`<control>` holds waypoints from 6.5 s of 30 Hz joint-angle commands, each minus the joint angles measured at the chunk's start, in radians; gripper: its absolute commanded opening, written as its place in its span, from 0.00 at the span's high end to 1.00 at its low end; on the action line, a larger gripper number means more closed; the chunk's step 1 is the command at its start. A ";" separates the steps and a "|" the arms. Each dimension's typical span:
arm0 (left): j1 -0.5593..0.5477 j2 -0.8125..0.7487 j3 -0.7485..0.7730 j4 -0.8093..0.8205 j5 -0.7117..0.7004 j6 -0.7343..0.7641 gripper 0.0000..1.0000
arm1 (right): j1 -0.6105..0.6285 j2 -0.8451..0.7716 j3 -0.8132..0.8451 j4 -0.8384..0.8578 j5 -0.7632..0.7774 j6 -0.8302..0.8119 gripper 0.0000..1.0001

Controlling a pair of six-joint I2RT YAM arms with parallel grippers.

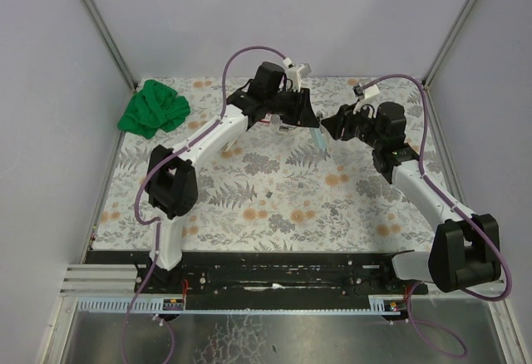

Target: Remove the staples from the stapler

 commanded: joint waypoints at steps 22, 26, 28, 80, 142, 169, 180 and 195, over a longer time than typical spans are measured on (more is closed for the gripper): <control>-0.106 -0.207 -0.077 -0.163 -0.363 0.578 1.00 | 0.039 0.094 0.281 -0.256 -0.086 0.125 0.31; -0.118 -0.213 -0.079 -0.164 -0.359 0.585 1.00 | 0.042 0.100 0.261 -0.258 -0.046 0.108 0.33; -0.122 -0.214 -0.077 -0.164 -0.361 0.587 1.00 | 0.042 0.103 0.253 -0.255 -0.037 0.090 0.34; -0.146 -0.401 -0.335 -0.187 -0.366 0.934 1.00 | 0.011 0.091 0.217 -0.206 -0.432 -0.150 0.19; 0.293 -0.599 -0.573 0.158 0.152 0.505 1.00 | -0.081 0.104 -0.009 0.547 -0.822 0.271 1.00; 0.303 -0.630 -0.595 0.231 0.211 0.426 1.00 | 0.005 0.206 -0.028 0.730 -0.798 0.421 0.89; 0.235 -0.625 -0.530 0.086 0.148 0.584 1.00 | 0.006 0.201 -0.003 0.673 -0.813 0.356 1.00; -0.067 -0.389 -0.212 -0.189 -0.023 0.679 0.00 | 0.047 0.116 0.034 0.140 -0.812 -0.148 1.00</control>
